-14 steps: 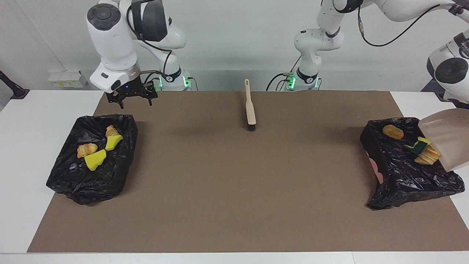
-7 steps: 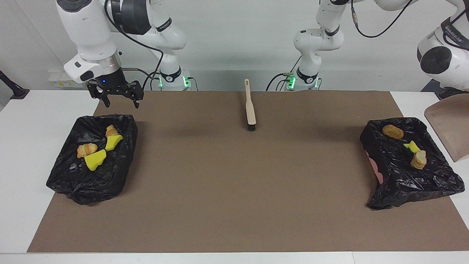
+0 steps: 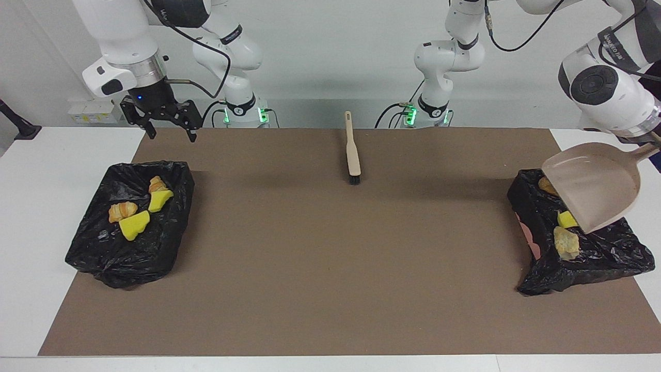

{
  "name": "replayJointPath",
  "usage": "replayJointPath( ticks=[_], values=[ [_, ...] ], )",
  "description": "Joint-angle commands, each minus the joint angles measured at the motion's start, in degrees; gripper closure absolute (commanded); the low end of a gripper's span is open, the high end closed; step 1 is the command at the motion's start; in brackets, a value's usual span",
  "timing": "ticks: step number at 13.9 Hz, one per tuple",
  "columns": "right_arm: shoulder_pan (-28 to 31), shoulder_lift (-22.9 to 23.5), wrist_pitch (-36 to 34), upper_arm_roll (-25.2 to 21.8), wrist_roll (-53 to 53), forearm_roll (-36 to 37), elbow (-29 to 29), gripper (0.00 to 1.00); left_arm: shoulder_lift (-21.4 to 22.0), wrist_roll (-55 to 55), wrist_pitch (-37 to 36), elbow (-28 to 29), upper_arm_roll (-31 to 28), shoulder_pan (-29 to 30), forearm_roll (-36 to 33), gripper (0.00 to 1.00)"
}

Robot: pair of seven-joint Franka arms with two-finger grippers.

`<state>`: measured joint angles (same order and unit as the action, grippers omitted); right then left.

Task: Sweep and dump trash in bin
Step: 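Bring the empty dustpan back to the table center with the left gripper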

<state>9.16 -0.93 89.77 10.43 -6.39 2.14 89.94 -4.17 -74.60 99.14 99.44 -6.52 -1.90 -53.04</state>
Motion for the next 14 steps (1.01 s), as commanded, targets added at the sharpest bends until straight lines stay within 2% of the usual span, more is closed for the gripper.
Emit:
replayJointPath(
  ticks=[1, 3, 6, 8, 11, 14],
  values=[
    [0.5, -0.7, -0.5, 0.2, -1.1, -1.3, 0.7, 0.00, 4.4, 10.4, -3.7, 5.4, 3.3, -0.4, 11.9, 1.00],
    [0.5, -0.7, -0.5, 0.2, -0.6, -1.3, 0.7, 0.00, 5.4, 19.7, -4.9, 8.1, 7.6, -0.4, 19.2, 1.00],
    [0.4, -0.7, -0.5, 0.4, -1.8, -1.6, 0.8, 0.00, 5.2, 35.6, -4.2, 9.2, 12.6, -0.5, 30.9, 1.00],
    [0.6, -1.2, -1.3, 0.1, -6.0, -3.7, 1.4, 0.00, 3.9, 44.5, -4.2, 9.0, 16.8, -0.5, 33.7, 1.00],
    [0.6, -2.1, -1.2, 0.1, -7.1, -4.1, 2.8, 0.00, -1.8, 65.6, -1.4, 8.0, 24.1, -0.8, 37.3, 1.00],
    [0.6, -2.0, -1.4, 0.1, -6.6, -4.0, 2.4, 0.00, -4.3, 76.6, 0.9, 6.1, 28.0, -1.3, 43.1, 1.00]
  ],
)
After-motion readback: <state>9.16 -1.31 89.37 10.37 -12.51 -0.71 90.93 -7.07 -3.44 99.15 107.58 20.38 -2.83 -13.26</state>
